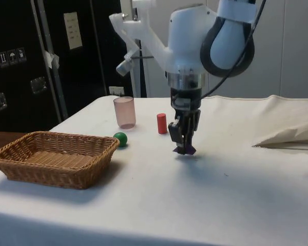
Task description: Pick up the triangular block and place it into the basket.
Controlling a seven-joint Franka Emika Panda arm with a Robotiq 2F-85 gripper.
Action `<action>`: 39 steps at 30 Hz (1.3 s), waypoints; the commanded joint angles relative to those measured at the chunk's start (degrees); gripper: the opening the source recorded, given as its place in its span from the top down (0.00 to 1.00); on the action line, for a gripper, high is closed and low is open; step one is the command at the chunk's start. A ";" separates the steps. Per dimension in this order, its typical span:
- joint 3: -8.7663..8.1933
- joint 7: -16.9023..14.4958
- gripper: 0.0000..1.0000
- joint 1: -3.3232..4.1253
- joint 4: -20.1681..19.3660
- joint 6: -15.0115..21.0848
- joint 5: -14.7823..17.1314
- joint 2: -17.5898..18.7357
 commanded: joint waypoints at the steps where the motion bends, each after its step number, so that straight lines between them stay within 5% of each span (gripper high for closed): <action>1: -0.57 0.29 0.66 0.23 -0.17 -1.72 -0.52 -1.72; 2: -0.06 0.00 0.66 0.00 -0.06 -0.52 0.00 -0.69; 10: -0.69 0.00 0.66 -0.11 1.32 -7.96 -0.86 -7.10; 20: -0.74 -1.15 0.66 -0.06 5.73 -13.87 0.23 -9.34; 39: -0.46 -1.60 0.66 0.00 17.59 -20.17 1.55 -5.50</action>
